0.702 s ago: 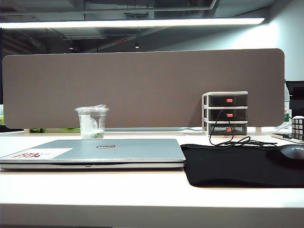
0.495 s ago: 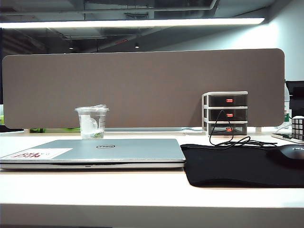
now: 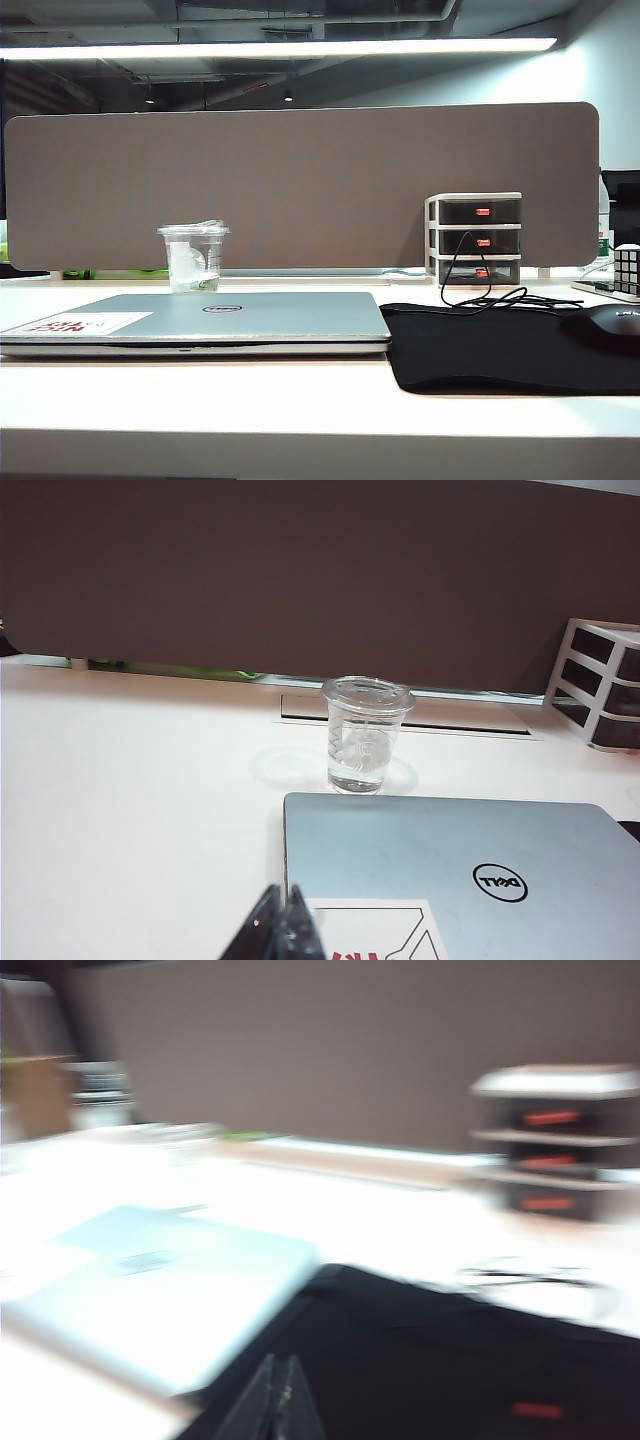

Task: Pick up the coffee cup and place it on the left side of the laptop.

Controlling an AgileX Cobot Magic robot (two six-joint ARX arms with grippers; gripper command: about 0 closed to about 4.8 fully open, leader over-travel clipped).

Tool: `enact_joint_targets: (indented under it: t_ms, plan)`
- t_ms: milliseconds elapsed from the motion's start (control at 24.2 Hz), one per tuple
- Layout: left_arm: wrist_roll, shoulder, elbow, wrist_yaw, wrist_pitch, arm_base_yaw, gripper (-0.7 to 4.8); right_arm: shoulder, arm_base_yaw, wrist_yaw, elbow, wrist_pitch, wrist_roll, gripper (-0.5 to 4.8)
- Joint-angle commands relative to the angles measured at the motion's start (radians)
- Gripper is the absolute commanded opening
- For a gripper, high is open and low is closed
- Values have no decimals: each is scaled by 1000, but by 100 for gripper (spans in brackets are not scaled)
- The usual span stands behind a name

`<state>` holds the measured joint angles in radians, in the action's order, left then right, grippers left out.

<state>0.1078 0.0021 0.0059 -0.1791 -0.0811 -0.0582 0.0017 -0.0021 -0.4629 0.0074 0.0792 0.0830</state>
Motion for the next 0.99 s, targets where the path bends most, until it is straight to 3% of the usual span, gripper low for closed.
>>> enact_joint_targets:
  t_ms: [41, 165, 289, 454, 537, 578, 619, 702, 991]
  plan:
    - [4, 0, 2, -8, -6, -1, -5, 0, 2, -240, -5, -1, 38, -1]
    - [5, 0, 2, -22, -3, -1, -5, 0, 1, -312, -5, -8, 41, -1]
    - [5, 0, 2, -50, -3, -1, -5, 0, 1, -321, -5, -7, 41, -1]
    - [92, 0, 2, -50, 8, -1, -2, 0, 1, -325, -5, -8, 41, -1]
    - [91, 0, 2, -50, 30, -1, 70, 0, 1, -324, -5, -8, 41, -1]
    - [90, 0, 2, -50, 44, -1, 225, 0, 1, -324, -5, -8, 41, -1]
    - [91, 0, 2, -50, 42, -1, 329, 0, 1, -324, -5, -7, 41, -1]
    - [91, 0, 2, -50, 30, -1, 459, 0, 1, -324, -5, -8, 41, -1]
    - [58, 2, 19, -105, -96, 0, 466, 0, 1, -325, -5, -9, 42, -1]
